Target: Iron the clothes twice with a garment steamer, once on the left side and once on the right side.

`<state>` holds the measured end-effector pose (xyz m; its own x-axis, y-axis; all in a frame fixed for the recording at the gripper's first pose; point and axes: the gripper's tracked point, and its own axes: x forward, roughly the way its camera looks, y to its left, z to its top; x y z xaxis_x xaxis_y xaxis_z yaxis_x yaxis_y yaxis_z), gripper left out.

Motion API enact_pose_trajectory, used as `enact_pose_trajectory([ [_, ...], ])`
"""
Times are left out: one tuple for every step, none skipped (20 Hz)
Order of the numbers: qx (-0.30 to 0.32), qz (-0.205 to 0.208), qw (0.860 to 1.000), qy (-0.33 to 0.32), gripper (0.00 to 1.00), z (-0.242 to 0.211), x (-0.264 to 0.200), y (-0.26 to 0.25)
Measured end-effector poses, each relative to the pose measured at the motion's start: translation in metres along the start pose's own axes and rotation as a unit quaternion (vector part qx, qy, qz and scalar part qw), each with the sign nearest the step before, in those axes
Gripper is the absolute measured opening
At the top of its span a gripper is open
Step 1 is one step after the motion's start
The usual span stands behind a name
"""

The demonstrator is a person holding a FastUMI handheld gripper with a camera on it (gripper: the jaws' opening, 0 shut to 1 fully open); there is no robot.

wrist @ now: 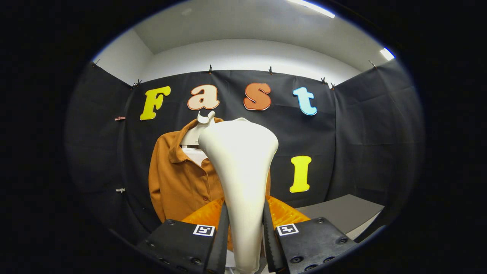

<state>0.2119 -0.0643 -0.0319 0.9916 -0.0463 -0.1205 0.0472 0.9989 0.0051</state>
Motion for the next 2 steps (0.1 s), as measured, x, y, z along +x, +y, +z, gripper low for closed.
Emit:
enact_pose_trajectory([
  [0.001,-0.001,1.000,0.001,0.44,-0.0006,0.0005,-0.0013],
  [0.003,-0.002,1.000,0.002,0.44,-0.0012,0.0001,-0.0018],
])
